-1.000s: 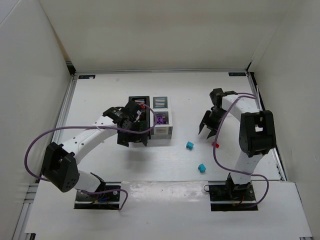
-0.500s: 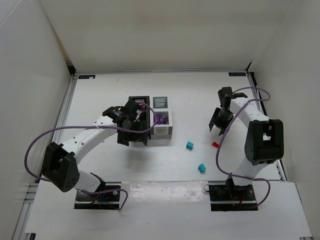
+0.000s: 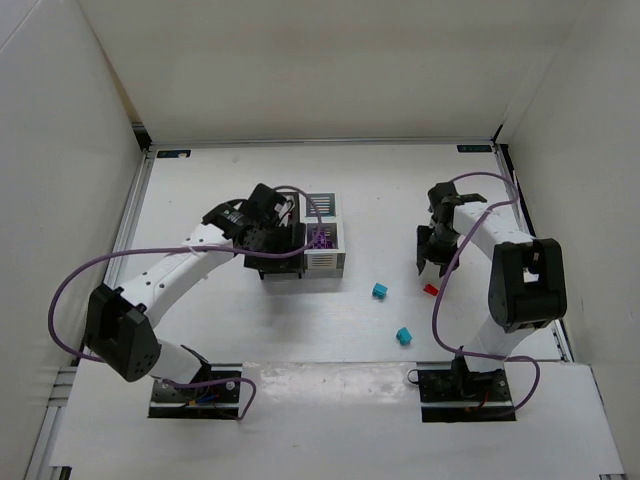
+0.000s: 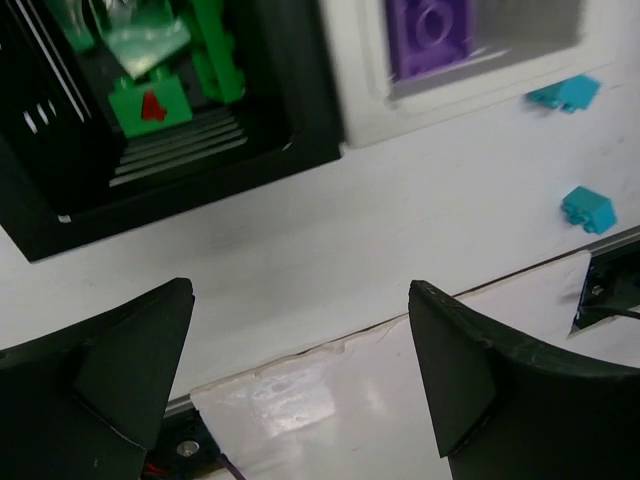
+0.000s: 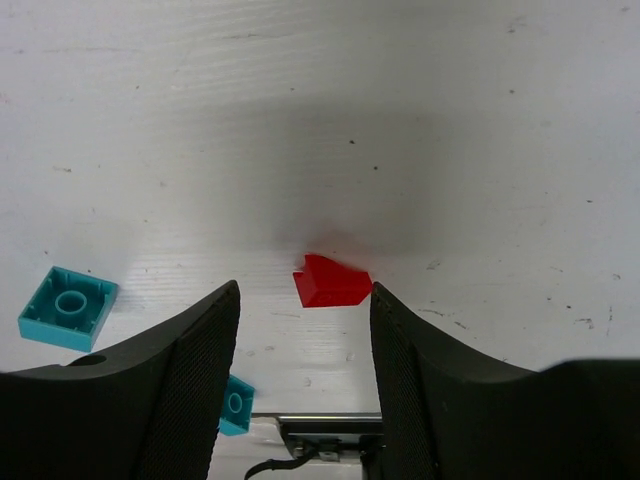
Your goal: Sort the legos into containers by color
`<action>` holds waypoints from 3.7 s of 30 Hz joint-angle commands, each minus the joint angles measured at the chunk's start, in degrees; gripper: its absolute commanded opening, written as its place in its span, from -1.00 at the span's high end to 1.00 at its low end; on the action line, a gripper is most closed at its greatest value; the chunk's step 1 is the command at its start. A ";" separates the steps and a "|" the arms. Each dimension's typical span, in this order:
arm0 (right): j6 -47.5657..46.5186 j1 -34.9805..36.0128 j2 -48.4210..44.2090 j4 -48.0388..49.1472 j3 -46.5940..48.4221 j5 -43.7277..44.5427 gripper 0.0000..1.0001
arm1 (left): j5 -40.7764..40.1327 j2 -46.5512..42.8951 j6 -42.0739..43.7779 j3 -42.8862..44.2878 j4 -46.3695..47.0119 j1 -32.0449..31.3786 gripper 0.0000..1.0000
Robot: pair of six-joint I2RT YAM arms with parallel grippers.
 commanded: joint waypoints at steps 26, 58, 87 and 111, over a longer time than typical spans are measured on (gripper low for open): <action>-10.57 1.22 7.71 -10.22 7.82 0.03 -0.22 | 2.83 12.64 7.56 20.38 -4.89 3.47 -1.00; -6.96 -2.99 15.88 -17.87 15.46 -2.61 -0.19 | -0.51 14.04 7.91 22.83 -8.41 3.74 -1.00; -8.11 -2.82 23.97 -15.32 16.88 -0.32 -0.12 | 0.11 14.31 5.98 22.92 -8.32 3.65 -1.00; -15.41 1.31 20.18 -13.12 11.16 2.13 -0.15 | 1.60 16.07 6.86 25.12 -8.05 3.65 -1.00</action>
